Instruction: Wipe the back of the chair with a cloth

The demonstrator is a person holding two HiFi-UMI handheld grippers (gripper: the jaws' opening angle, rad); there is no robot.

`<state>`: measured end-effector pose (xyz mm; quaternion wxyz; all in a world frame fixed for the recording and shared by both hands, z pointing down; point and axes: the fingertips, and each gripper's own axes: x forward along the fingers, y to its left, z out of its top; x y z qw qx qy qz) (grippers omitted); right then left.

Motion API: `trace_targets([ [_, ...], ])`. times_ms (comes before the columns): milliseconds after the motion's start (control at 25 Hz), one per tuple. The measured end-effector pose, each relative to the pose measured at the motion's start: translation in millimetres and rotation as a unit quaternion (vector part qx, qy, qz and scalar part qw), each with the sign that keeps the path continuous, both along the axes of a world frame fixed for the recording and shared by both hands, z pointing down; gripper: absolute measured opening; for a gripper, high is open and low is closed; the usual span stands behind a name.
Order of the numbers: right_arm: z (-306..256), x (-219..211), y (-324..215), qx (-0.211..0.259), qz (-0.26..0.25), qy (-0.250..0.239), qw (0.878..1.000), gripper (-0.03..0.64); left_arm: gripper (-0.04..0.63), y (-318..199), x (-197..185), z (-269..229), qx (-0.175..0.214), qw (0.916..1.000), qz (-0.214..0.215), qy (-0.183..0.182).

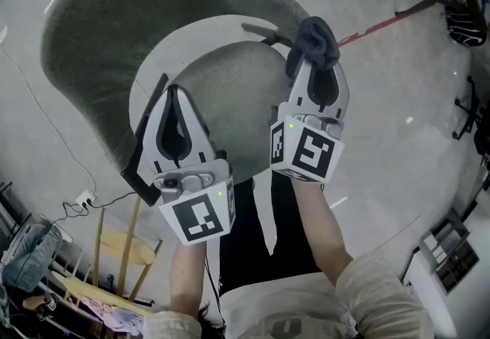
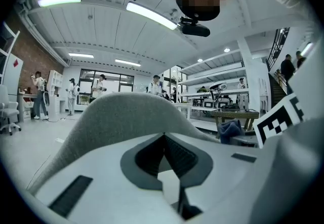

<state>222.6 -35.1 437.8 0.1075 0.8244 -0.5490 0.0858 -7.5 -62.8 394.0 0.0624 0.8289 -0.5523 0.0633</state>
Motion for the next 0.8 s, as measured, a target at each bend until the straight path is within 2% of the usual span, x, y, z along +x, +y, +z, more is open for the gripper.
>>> trace_targets([
  [160, -48.5, -41.9, -14.6, 0.017, -0.074, 0.003, 0.997, 0.058, 0.015, 5.9, -23.5, -30.5, 0.003, 0.9995, -0.03, -0.001],
  [280, -93.6, -81.2, -31.4, 0.042, -0.148, -0.005, 0.988, 0.058, 0.015, 6.9, -42.6, -64.7, 0.015, 0.998, -0.062, 0.001],
  [480, -185.4, -134.8, -47.5, 0.081, -0.25, -0.015, 0.965, 0.058, 0.015, 14.1, -78.6, -141.1, 0.05, 0.9916, -0.119, 0.009],
  [640, -251.2, -167.8, -22.7, 0.086, -0.312, -0.026, 0.946, 0.058, 0.015, 43.9, -96.4, -203.4, 0.073, 0.9876, -0.137, 0.023],
  [800, -284.1, -205.1, 14.9, 0.078, -0.392, -0.021, 0.917, 0.058, 0.015, 81.6, -112.9, -246.3, 0.085, 0.984, -0.153, 0.031],
])
